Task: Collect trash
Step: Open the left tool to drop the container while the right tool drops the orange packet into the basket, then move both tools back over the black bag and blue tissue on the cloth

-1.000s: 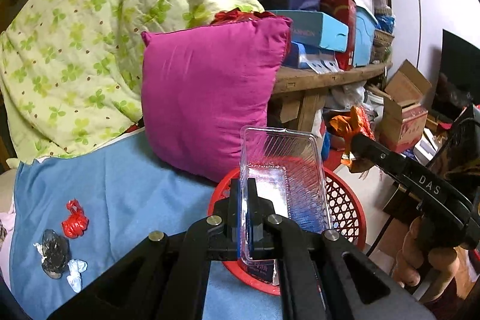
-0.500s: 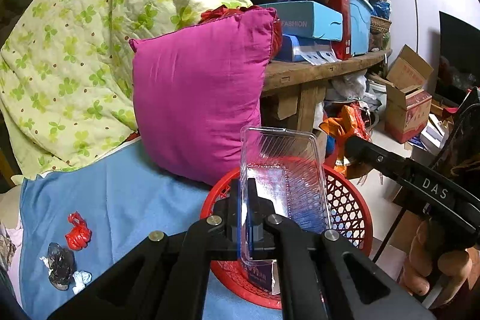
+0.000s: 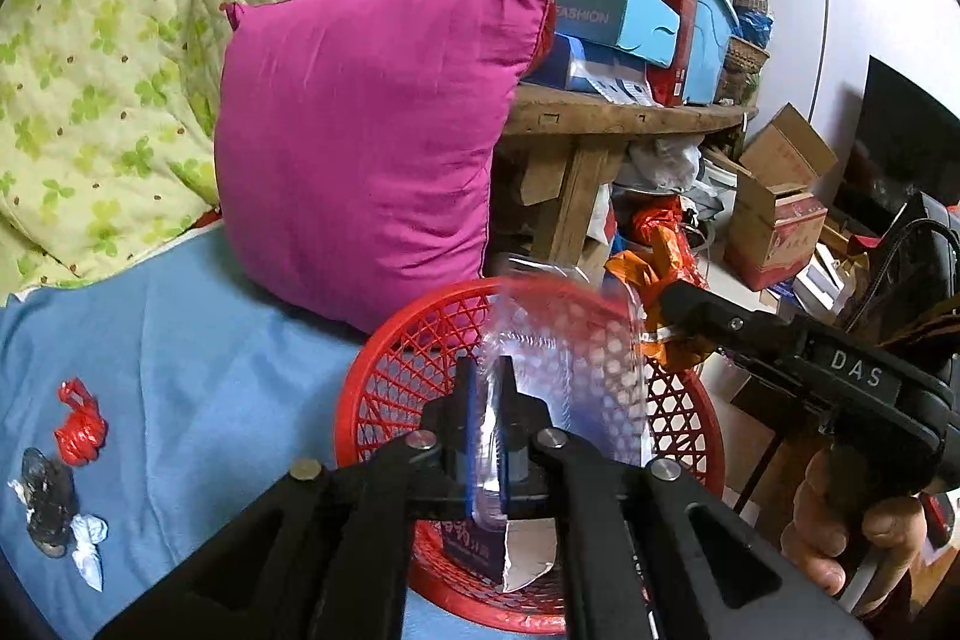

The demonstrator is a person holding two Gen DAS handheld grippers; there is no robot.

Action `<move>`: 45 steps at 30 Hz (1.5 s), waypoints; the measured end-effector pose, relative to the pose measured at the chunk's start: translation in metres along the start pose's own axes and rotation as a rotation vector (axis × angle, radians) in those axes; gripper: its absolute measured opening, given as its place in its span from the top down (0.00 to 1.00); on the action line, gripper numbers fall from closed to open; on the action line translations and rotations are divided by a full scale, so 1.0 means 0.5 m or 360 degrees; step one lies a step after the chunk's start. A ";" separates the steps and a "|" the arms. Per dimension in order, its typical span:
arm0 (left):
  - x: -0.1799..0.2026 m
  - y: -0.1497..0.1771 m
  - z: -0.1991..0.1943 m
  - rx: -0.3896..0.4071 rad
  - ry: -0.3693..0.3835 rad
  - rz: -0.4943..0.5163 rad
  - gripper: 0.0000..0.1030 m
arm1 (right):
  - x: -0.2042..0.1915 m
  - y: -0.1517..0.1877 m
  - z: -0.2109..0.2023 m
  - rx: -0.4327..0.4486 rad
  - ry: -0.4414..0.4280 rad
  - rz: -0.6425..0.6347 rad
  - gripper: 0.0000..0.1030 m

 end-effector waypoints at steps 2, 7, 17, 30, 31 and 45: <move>-0.003 0.002 0.000 0.0007 0.0000 -0.0006 0.72 | 0.004 -0.001 0.001 -0.0003 -0.0010 0.0020 0.73; -0.017 0.001 -0.015 0.0063 -0.0009 -0.0028 0.58 | 0.004 -0.002 0.003 0.0004 -0.0039 0.0030 0.70; -0.119 0.033 -0.077 0.0148 -0.0172 -0.0158 0.46 | -0.076 -0.009 -0.017 0.0232 -0.0168 -0.0071 0.62; -0.411 0.198 -0.225 0.0151 -0.0563 -0.0506 0.43 | -0.333 0.068 0.079 0.0172 -0.0445 -0.0446 0.62; -0.443 0.213 -0.241 0.0158 -0.0604 -0.0557 0.43 | -0.346 0.079 0.091 0.0142 -0.0455 -0.0464 0.62; -0.726 0.352 -0.366 0.0252 -0.0971 -0.0989 0.43 | -0.523 0.252 0.293 -0.0400 -0.0481 -0.0683 0.62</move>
Point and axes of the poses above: each gripper's, at about its wrist camera, not at the fingertips, and z roughly the way its jaws point, x to its right, y to its underside, the point moved 1 cm from there along z, roughly the way its jaws point, and after that the axes turned 9 degrees about -z, right-handed, at the moved point
